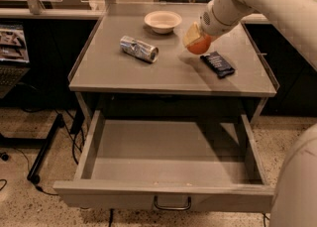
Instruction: Pick orange from top drawer and place on counter
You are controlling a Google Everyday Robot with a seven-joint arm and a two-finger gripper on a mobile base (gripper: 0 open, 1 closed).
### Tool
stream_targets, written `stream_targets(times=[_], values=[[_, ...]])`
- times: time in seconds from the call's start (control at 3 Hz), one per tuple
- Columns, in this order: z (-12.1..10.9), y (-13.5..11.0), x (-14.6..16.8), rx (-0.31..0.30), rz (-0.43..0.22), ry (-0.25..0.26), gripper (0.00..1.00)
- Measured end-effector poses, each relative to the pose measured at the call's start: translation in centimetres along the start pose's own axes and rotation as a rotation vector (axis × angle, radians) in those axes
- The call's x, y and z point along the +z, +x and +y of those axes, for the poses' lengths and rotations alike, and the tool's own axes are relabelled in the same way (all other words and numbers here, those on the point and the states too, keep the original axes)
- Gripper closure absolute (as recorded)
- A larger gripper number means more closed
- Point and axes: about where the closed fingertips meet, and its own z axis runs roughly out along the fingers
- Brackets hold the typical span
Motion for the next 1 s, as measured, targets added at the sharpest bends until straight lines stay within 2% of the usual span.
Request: stream_targets(times=[0.67,1.0], values=[[0.0,0.0,0.01,0.0,0.0,0.0,0.12],[0.02,0.01,0.04,0.0,0.001,0.0,0.0]])
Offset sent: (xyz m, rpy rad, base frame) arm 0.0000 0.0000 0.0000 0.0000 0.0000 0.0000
